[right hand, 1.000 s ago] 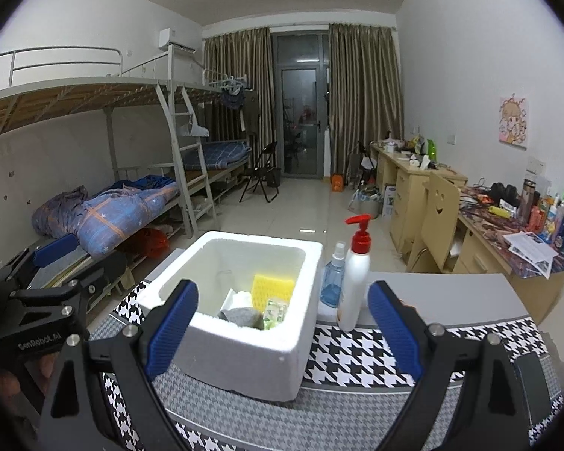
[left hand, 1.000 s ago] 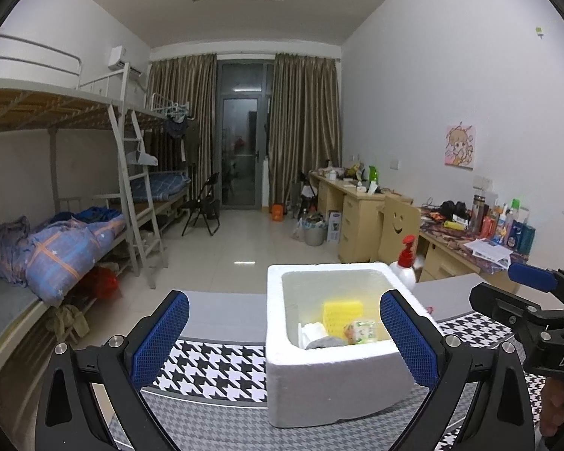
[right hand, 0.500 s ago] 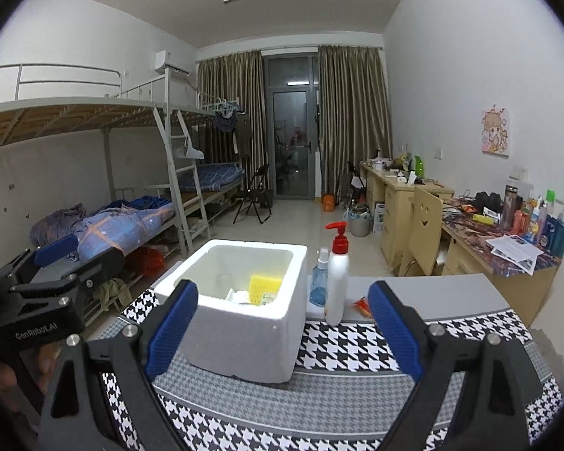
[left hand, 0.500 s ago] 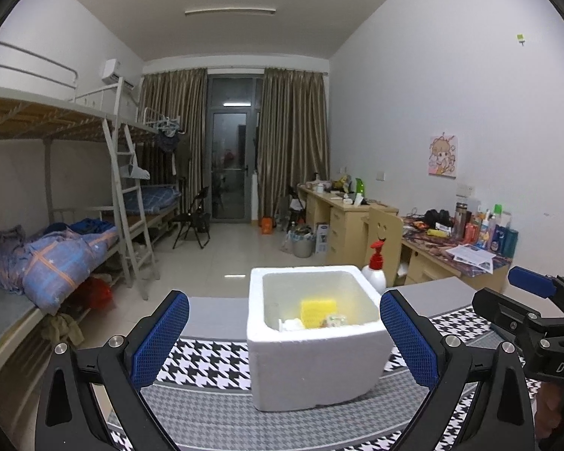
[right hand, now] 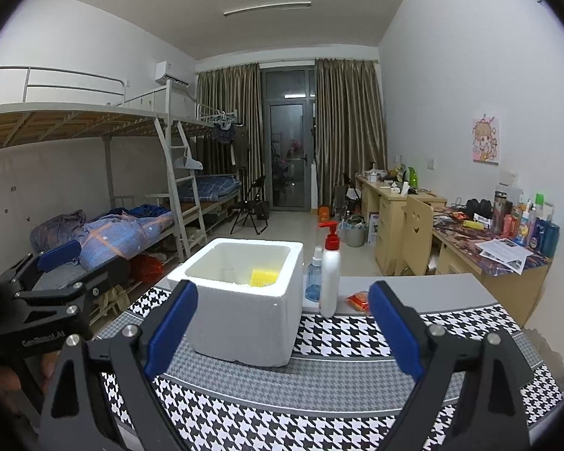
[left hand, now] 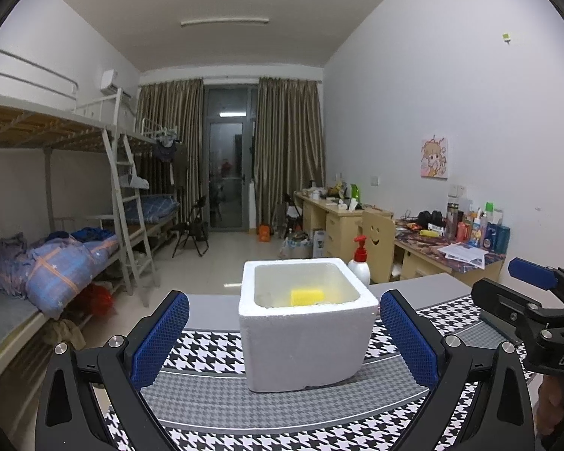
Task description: Organize soft objects
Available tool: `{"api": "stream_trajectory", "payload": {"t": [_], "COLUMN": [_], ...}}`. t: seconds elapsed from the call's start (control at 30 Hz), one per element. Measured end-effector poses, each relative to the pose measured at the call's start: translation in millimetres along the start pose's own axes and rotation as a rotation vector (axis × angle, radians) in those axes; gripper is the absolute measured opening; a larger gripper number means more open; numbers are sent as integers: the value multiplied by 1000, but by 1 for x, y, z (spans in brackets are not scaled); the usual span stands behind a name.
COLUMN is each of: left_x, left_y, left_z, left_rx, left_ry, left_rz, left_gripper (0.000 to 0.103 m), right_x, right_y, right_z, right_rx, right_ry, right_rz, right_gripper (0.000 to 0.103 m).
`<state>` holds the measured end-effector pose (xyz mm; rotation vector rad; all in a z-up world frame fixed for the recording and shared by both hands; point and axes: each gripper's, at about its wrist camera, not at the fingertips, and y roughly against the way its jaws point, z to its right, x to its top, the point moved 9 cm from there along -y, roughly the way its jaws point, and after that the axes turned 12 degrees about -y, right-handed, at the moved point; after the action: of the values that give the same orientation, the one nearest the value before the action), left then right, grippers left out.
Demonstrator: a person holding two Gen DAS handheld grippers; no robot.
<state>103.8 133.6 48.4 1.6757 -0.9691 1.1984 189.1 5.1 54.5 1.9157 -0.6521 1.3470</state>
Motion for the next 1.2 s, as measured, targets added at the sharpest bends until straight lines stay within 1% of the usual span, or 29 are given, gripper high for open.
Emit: {"api": "stream_trajectory", "payload": {"t": [0.07, 0.13, 0.3, 0.43, 0.63, 0.77, 0.97, 1.2], "left_x": [0, -2, -10, -13, -20, -26, -37, -42], "left_y": [8, 12, 19, 27, 34, 36, 36, 38], "left_z": [2, 6, 11, 8, 9, 14, 20, 19], "left_rx": [13, 3, 13, 23, 37, 38, 15, 28], "left_ry": [-5, -1, -13, 12, 14, 8, 7, 1], "left_rz": [20, 29, 19, 39, 44, 46, 37, 43], "left_gripper": [102, 102, 102, 102, 102, 102, 102, 102], "right_x": [-2, -5, -16, -23, -26, -30, -36, -42], "right_y": [4, 9, 17, 26, 34, 38, 42, 46], "right_z": [1, 2, -1, -2, -3, -1, 1, 6], "right_rx": [1, -2, -1, -4, 8, 6, -3, -22], "right_ry": [-3, -2, 15, 34, 24, 12, 14, -3], "right_rz": [4, 10, 18, 48, 74, 81, 93, 115], "right_gripper": [95, 95, 95, 95, 95, 95, 95, 95]}}
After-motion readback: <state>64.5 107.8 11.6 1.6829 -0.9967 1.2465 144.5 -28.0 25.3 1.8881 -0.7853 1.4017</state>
